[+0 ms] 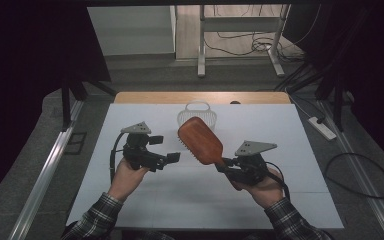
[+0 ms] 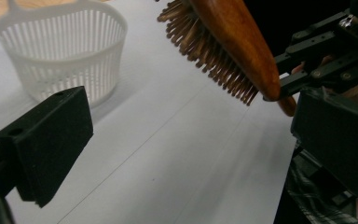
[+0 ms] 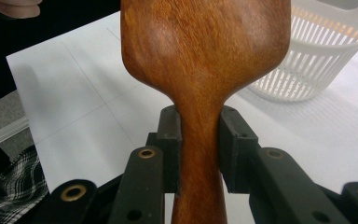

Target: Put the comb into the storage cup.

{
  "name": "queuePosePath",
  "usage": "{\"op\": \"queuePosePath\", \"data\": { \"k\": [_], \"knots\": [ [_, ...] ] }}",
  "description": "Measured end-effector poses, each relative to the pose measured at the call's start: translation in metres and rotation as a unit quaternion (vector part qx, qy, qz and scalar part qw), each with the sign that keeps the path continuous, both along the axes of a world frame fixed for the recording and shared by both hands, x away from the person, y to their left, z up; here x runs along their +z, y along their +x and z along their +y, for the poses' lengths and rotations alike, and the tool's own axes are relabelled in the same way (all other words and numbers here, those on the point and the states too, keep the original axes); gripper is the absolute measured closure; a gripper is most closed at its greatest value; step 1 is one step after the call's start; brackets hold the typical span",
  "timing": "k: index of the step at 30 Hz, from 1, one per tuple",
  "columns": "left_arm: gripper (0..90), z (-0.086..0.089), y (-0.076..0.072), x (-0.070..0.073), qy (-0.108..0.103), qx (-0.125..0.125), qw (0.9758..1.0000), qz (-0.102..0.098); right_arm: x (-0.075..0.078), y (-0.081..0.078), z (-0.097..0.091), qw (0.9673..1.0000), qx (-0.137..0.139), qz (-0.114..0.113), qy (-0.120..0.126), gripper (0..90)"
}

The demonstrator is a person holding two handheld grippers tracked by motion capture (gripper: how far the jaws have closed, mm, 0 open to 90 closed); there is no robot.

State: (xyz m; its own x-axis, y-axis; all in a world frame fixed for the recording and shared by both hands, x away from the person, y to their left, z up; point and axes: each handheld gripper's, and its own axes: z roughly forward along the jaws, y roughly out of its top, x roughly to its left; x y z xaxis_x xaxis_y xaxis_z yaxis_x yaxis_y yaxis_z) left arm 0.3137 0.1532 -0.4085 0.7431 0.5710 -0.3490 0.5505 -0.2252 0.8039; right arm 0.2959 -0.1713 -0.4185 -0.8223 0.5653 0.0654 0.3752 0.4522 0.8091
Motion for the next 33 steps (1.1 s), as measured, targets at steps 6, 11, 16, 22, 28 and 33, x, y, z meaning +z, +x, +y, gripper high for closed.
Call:
{"op": "queuePosePath", "data": {
  "k": [6, 11, 16, 22, 28, 33],
  "knots": [
    [0.0, -0.010, 0.008, 0.000, -0.013, -0.009, 0.9998, 0.010, 0.000, -0.001, 0.002, 1.0000, 0.002, -0.003, 0.003, 72.1],
    [0.0, -0.019, 0.011, 0.002, -0.019, -0.015, 0.9996, 0.016, -0.001, -0.002, 0.003, 1.0000, 0.003, -0.003, 0.004, 72.1],
    [0.0, -0.025, 0.014, 0.001, -0.030, -0.022, 0.9990, 0.022, -0.001, -0.004, 0.006, 1.0000, 0.007, -0.004, 0.006, 72.2],
    [0.0, -0.031, 0.018, -0.001, -0.045, -0.026, 0.9981, 0.034, -0.002, -0.005, 0.009, 0.9999, 0.012, -0.005, 0.007, 72.2],
    [0.0, -0.036, 0.022, -0.002, -0.050, -0.030, 0.9972, 0.047, -0.002, -0.007, 0.012, 0.9998, 0.016, -0.007, 0.010, 72.1],
    [0.0, -0.037, 0.025, -0.004, -0.060, -0.030, 0.9960, 0.059, -0.002, -0.009, 0.014, 0.9997, 0.020, -0.008, 0.012, 72.1]
  ]
}}
